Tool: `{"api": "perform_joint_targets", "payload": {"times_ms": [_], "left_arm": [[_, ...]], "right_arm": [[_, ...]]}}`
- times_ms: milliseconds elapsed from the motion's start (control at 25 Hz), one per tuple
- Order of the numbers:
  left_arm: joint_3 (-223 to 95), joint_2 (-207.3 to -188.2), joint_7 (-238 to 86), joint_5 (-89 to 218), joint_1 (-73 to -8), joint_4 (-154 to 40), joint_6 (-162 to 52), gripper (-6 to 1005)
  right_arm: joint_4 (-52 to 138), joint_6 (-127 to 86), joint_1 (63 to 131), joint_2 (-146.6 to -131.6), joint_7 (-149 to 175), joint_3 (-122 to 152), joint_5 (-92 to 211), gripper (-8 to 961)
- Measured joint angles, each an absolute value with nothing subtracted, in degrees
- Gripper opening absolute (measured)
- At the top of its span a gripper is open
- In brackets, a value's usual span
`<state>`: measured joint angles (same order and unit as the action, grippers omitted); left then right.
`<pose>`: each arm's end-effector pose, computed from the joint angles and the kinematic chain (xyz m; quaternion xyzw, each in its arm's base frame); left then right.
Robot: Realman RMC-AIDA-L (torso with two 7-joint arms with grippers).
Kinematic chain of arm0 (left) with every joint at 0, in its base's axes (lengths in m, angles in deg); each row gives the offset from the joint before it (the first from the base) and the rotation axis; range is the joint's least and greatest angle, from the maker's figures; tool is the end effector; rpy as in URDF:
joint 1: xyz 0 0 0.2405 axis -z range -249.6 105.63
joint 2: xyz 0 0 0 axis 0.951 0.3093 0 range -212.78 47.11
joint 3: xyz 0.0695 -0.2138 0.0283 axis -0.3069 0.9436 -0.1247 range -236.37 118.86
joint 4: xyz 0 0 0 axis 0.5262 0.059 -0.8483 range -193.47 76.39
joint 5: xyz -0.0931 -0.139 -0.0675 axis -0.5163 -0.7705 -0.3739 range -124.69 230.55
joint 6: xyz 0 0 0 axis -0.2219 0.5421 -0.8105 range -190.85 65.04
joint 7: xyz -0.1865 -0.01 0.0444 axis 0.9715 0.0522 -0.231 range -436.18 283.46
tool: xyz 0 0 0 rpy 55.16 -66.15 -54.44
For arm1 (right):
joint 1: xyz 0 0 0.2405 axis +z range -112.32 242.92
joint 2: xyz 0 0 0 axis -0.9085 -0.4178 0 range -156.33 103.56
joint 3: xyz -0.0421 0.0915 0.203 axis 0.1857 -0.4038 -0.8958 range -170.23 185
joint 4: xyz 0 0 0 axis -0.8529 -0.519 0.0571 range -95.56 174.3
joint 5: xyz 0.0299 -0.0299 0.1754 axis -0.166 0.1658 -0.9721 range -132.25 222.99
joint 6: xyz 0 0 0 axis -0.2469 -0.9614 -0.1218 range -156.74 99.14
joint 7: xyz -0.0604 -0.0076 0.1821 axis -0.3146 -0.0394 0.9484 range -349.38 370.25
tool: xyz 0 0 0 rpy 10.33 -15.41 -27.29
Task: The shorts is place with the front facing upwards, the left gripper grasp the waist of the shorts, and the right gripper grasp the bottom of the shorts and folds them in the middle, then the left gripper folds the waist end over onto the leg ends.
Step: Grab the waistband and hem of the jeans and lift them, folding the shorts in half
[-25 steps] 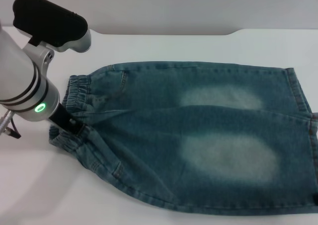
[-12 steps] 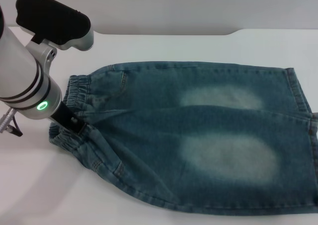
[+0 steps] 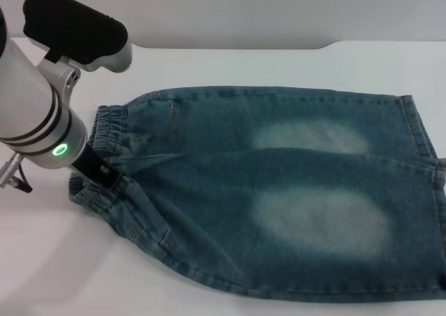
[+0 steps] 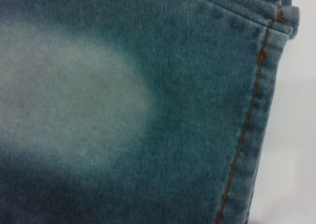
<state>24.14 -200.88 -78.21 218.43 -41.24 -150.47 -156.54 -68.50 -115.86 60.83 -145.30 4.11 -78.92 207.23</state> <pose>-0.1948 0.3104 -0.0115 -0.8229 -0.3977 0.2511 0.3189 0.2803 0.2115 0.0098 -0.7516 0.5431 -0.1940 0.3201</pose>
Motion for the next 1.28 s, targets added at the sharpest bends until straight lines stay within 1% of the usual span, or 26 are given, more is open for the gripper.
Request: {"api": "perform_joint_targets", "payload": {"times_ms": [840,1280], "left_arm": [[23.42,-200.87,-78.2,218.25,-41.76,-150.6,-156.56,27],[23.47,-200.87,-78.2,218.32,-41.69,-151.52,-156.95,26]], "right_arm": [[-66.99,-115.46,61.51,-145.39,4.11,-78.2,206.82,447],[-67.79,-115.28,61.04,-145.29,3.95,-78.23,206.82,349]]}}
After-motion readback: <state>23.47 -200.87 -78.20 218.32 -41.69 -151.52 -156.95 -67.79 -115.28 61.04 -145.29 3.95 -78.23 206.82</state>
